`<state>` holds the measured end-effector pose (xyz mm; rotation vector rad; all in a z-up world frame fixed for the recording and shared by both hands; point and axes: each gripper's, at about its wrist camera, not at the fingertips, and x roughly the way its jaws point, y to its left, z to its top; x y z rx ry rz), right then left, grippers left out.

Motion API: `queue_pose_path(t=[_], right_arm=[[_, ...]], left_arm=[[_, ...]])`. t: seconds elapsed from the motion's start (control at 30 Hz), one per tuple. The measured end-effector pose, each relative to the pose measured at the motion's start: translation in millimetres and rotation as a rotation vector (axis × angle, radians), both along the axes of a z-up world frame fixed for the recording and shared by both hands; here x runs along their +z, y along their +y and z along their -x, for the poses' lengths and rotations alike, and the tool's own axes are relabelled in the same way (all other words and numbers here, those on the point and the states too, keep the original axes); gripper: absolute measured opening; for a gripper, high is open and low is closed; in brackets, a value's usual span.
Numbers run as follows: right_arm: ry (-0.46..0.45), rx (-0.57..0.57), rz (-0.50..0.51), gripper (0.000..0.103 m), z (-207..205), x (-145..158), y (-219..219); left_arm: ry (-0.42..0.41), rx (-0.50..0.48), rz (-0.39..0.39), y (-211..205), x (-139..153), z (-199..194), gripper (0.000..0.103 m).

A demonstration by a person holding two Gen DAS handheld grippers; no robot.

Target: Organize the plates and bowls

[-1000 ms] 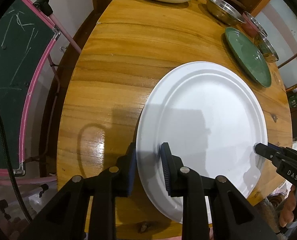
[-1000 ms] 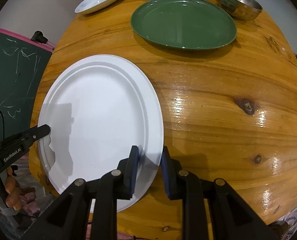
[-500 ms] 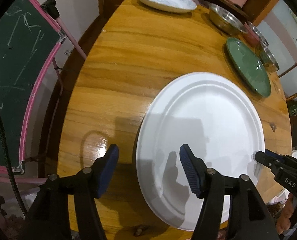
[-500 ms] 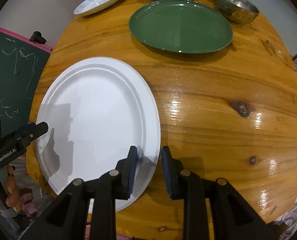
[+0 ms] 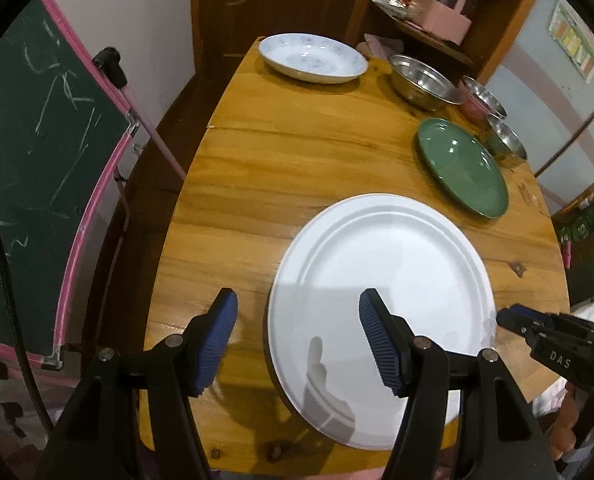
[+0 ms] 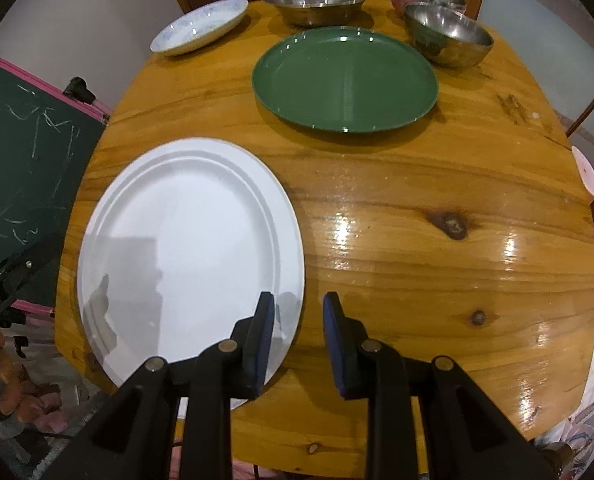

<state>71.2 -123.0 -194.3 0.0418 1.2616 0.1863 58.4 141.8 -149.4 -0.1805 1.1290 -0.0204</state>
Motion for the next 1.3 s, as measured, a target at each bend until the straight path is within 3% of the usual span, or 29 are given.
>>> queue_pose_path(t=[0.17, 0.3, 0.37, 0.5, 0.7, 0.87, 1.1, 1.3], right_arm=[[-0.059, 0.004, 0.014, 0.025, 12.3, 18.3, -1.7], [-0.121, 0.012, 0.021, 0.025, 23.5, 38.6, -5.6], [-0.146, 0.018, 0.016, 0.025, 27.0, 48.5, -7.6], [-0.200, 0.026, 0.001, 0.025, 31.3, 72.5, -13.7], [-0.268, 0.020, -0.017, 0.025, 28.5, 112.5, -26.3], [-0.311, 0.016, -0.022, 0.044, 20.9, 148.2, -40.7], [-0.398, 0.012, 0.028, 0.045, -0.7, 200.2, -55.1], [-0.408, 0.005, 0.045, 0.046, -31.6, 219.1, -62.9]], left_arm=[[0.028, -0.016, 0.035, -5.9, 22.1, 1.1, 0.069], [-0.020, -0.037, -0.025, -13.7, 50.0, 6.1, 0.070], [-0.057, -0.060, -0.067, -21.2, 67.7, 7.9, 0.080], [-0.139, -0.101, -0.138, -40.5, 101.5, 7.7, 0.082], [-0.200, -0.186, -0.107, -61.5, 148.0, -2.7, 0.082], [-0.240, -0.200, -0.139, -73.7, 179.2, -23.5, 0.082], [-0.241, -0.162, -0.203, -85.3, 192.6, -66.5, 0.082], [-0.171, -0.179, -0.197, -97.8, 177.1, -109.4, 0.082]])
